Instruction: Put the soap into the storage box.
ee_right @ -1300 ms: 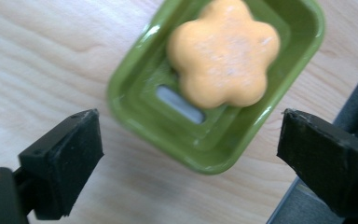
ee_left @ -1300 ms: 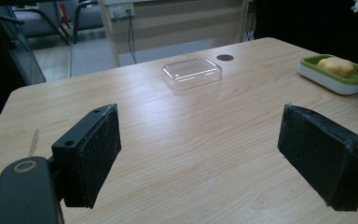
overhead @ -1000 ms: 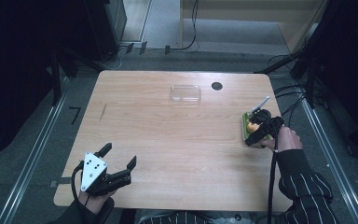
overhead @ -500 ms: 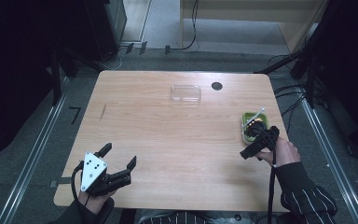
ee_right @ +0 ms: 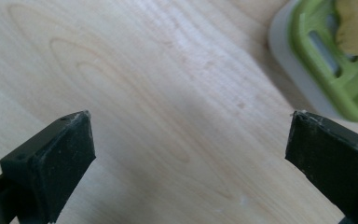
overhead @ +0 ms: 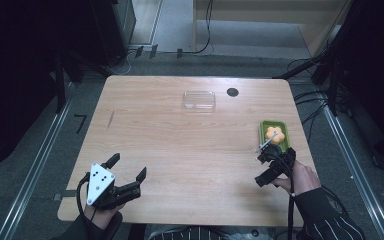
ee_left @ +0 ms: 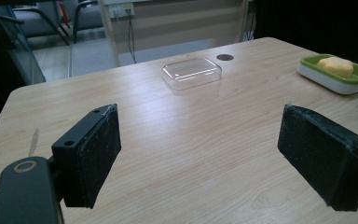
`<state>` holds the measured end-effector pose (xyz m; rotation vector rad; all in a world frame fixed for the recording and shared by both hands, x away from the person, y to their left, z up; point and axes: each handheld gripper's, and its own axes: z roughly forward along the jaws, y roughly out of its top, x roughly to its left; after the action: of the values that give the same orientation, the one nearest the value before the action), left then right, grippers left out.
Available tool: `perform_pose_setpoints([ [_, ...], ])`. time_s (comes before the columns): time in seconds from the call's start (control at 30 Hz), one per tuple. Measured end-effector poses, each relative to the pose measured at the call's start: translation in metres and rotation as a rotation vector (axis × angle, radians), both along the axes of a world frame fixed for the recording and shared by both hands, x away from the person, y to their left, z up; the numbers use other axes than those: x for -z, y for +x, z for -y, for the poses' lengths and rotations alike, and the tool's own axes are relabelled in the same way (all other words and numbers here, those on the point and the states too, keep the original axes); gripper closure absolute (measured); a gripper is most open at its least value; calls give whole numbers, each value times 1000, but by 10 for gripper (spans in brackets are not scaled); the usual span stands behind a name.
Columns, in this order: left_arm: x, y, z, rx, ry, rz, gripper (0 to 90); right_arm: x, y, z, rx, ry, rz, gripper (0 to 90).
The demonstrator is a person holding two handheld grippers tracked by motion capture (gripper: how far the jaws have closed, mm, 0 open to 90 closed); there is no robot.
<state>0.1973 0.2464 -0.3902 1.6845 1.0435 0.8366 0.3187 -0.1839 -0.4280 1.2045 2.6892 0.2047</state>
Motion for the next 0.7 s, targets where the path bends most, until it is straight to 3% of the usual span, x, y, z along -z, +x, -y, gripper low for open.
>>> perform_pose_setpoints([
  [0.13, 0, 0, 0, 0, 0, 0, 137, 8, -11, -4, -11, 3, 3, 13],
  [0.3, 0, 0, 0, 1, 1, 0, 137, 20, -21, -7, -32, -26, -35, 13],
  [0.7, 0, 0, 0, 0, 0, 0, 137, 28, -49, 1, -26, -4, -61, 14],
])
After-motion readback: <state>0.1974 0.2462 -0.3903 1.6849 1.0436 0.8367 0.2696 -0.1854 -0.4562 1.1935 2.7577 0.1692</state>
